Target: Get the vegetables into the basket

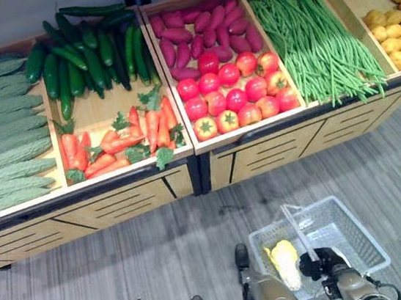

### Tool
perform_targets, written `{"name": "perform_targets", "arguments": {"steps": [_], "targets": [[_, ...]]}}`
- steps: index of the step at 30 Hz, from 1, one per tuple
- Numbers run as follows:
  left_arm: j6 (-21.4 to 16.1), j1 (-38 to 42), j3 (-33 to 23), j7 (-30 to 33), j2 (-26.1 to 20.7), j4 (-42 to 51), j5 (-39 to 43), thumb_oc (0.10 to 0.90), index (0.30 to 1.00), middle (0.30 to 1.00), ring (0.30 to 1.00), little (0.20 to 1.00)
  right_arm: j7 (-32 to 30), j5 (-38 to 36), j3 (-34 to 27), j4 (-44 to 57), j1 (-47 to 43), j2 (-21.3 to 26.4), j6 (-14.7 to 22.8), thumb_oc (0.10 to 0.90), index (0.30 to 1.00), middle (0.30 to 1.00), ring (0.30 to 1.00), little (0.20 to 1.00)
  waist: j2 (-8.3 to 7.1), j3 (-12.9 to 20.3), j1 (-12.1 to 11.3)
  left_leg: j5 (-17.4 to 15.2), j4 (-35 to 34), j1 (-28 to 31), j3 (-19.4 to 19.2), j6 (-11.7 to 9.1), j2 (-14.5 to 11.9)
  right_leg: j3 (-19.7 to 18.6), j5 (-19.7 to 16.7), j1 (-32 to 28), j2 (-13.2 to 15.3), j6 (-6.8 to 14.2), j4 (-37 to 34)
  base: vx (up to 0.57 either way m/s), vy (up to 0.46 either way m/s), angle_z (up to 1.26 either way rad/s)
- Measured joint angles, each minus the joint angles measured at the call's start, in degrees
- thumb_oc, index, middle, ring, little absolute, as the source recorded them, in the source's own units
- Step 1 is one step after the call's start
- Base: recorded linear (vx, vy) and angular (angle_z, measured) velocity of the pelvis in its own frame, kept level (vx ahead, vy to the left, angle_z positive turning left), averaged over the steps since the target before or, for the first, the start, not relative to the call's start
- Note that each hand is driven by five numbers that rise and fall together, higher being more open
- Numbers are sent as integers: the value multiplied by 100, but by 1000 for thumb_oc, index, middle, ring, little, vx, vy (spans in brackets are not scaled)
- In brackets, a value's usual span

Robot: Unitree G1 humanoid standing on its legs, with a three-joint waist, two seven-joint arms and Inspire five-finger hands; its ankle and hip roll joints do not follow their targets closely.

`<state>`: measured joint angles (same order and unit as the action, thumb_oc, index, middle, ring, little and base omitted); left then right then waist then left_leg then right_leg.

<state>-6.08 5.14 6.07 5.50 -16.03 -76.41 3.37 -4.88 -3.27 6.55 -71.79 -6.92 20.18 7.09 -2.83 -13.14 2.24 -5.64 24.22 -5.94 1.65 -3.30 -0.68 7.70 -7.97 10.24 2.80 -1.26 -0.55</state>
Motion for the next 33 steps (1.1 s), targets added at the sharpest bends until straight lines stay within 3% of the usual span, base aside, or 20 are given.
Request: {"name": "perform_targets", "arguments": {"steps": [2, 3, 4, 5, 7, 9, 11, 14, 15, 16, 17, 19, 20, 21, 23, 27, 29, 30, 31, 33], "targets": [[-5, 179, 8, 1, 5, 7, 1, 900, 1000, 1000, 1000, 1000, -15, -3, -20, -248, -26, 124, 9, 400, 300, 300, 300, 300, -64, -59, -49, 123, 703, -455, 148, -510, -20, 115, 75, -173, 32, -47, -40, 103, -2, 42], [-40, 251, 15, 22, -7, 62, 0, 900, 1000, 1000, 1000, 1000, -27, -8, -75, -350, -20, 147, 9, 400, 300, 300, 300, 300, -54, -72, -18, 136, 400, -575, 131, -505, -133, 207, 150, -255, 24, -146, -124, 199, 145, 33], [-43, 284, 52, 59, -52, 91, -5, 900, 1000, 1000, 1000, 1000, -31, -7, -123, -382, -20, 143, 7, 400, 300, 300, 300, 300, -50, -79, 7, 158, -51, -613, 81, -500, -263, 239, 158, -300, 4, -147, -204, 171, 128, 26], [-41, 292, 96, 76, -108, 141, -1, 900, 1000, 1000, 1000, 1000, -61, -11, -156, -435, -20, 117, 19, 400, 300, 300, 300, 300, -36, -76, 21, 296, -1159, -544, 26, -477, -462, 234, 173, -360, -41, -50, -371, 185, 193, 12], [-58, 290, 130, 123, -125, 175, 2, 900, 1000, 1000, 1000, 1000, -87, -10, -177, -480, -3, 104, 31, 400, 300, 300, 300, 300, 101, -59, 14, 807, -2709, -469, 86, -523, -945, 189, 107, -415, -206, 58, -430, 214, 268, -11], [-46, 202, 124, 168, -136, 169, 12, 900, 1000, 1000, 1000, 1000, -101, -10, -173, -546, 25, 96, 69, 400, 300, 300, 300, 300, 214, -18, -2, 1014, -2732, -494, 61, -605, -1182, 143, 192, -537, -334, -10, -435, 261, 352, -32], [-8, 195, 104, 155, -91, 101, -1, 900, 1000, 1000, 1000, 1000, -119, 2, -256, -528, 98, 124, 75, 400, 300, 300, 300, 300, 261, 3, 24, 988, -2218, -420, -64, -520, -988, -37, 254, -632, -295, 33, -350, 174, 263, -48], [-15, 178, 127, 160, 57, -2, -7, 900, 1000, 1000, 1000, 1000, -141, 0, -401, -478, 312, 204, 54, 400, 300, 300, 300, 300, 443, 118, 140, 1045, -2303, -129, -104, -223, -628, -141, 298, -652, -252, 124, -262, 77, 268, -33], [-51, 242, 153, 165, 78, 26, -9, 900, 1000, 1000, 1000, 1000, -184, 2, -380, -501, 363, 132, -43, 400, 300, 300, 300, 300, 321, 131, 163, 1020, -2488, -40, -303, -51, -429, -267, 262, -470, -73, 283, -42, 21, 237, -40], [-55, 242, 222, 170, 52, 66, -10, 900, 1000, 1000, 1000, 1000, -178, 5, -378, -491, 358, 56, -62, 400, 300, 300, 300, 300, 308, 176, 72, 1082, -2618, 38, -524, 68, -365, -420, 346, -265, 23, 390, 215, 34, 205, -79], [-26, 266, 221, 168, -11, 99, -11, 900, 1000, 1000, 1000, 1000, -196, 6, -375, -439, 341, -175, -70, 400, 300, 300, 300, 300, 108, 183, 54, 1053, -2644, 59, -783, 255, -208, -502, 356, -102, 227, 432, 385, 27, 74, -77], [-44, 274, 223, 170, -118, 122, -12, 900, 1000, 1000, 1000, 1000, -182, 14, -324, -416, 411, -338, -71, 400, 300, 300, 300, 300, -46, 210, 47, 983, -2647, 140, -923, 405, -80, -407, 333, -101, 453, 490, 499, 55, 113, -40], [-47, 287, 222, 173, -136, 127, -12, 900, 1000, 1000, 1000, 1000, -192, 14, -325, -419, 411, -348, -74, 400, 300, 300, 300, 300, -46, 210, 43, 960, -2637, 148, -927, 446, -71, -378, 385, -99, 528, 565, 579, 53, 91, -29], [-49, 264, 218, 174, -220, 124, -12, 900, 1000, 1000, 1000, 1000, -201, 25, -327, -417, 447, -349, -80, 400, 300, 300, 300, 300, -103, 240, 2, 901, -2654, 219, -1036, 555, -27, -201, 260, -162, 796, 682, 660, 52, 43, -26], [-18, 220, 215, 179, -343, 65, -12, 900, 1000, 1000, 1000, 1000, -197, 50, -324, -413, 446, -360, -69, 400, 300, 300, 300, 300, -162, 272, 16, 905, -2690, 285, -1055, 554, 33, -229, 129, -314, 942, 916, 544, 38, 15, -15], [-19, 23, 96, 176, -342, -2, -14, 900, 1000, 1000, 1000, 1000, -218, 66, -321, -459, 430, -325, -77, 400, 300, 300, 300, 300, -181, 279, 11, 951, -2832, 396, -1196, 434, 18, -183, 146, -528, 901, 948, 74, 59, -35, -18], [13, -79, -189, 160, -277, -27, -8, 900, 1000, 1000, 1000, 1000, -207, 68, -174, -401, 471, -321, -65, 400, 300, 300, 300, 300, -227, 320, 72, 957, -2924, 484, -1289, 244, -118, -137, 164, -656, 734, 931, -299, 155, -176, -33], [199, -21, -477, 162, -266, -339, 46, 900, 1000, 1000, 1000, 1000, -188, 95, 84, -404, 416, -409, -111, 400, 300, 300, 300, 300, -289, 407, 40, 976, -2930, 610, -1354, 70, -301, -105, 211, -794, 577, 906, -342, 69, -193, -41], [123, -337, -757, 465, -213, -225, 125, 900, 1000, 1000, 1000, 1000, -218, 127, 159, -366, 538, -538, -133, 400, 300, 300, 300, 300, -298, 605, 16, 904, -2955, 659, -1418, -8, -428, -123, 200, -882, 475, 864, -452, 31, -103, -35], [-40, -518, -931, 505, -68, -61, 244, 900, 1000, 1000, 1000, 1000, -156, 133, 164, -377, 785, -576, -90, 400, 300, 300, 300, 300, -336, 821, -36, 930, -2951, 653, -1327, -21, -559, -42, 266, -913, 327, 741, -441, 23, -55, 5]]}}
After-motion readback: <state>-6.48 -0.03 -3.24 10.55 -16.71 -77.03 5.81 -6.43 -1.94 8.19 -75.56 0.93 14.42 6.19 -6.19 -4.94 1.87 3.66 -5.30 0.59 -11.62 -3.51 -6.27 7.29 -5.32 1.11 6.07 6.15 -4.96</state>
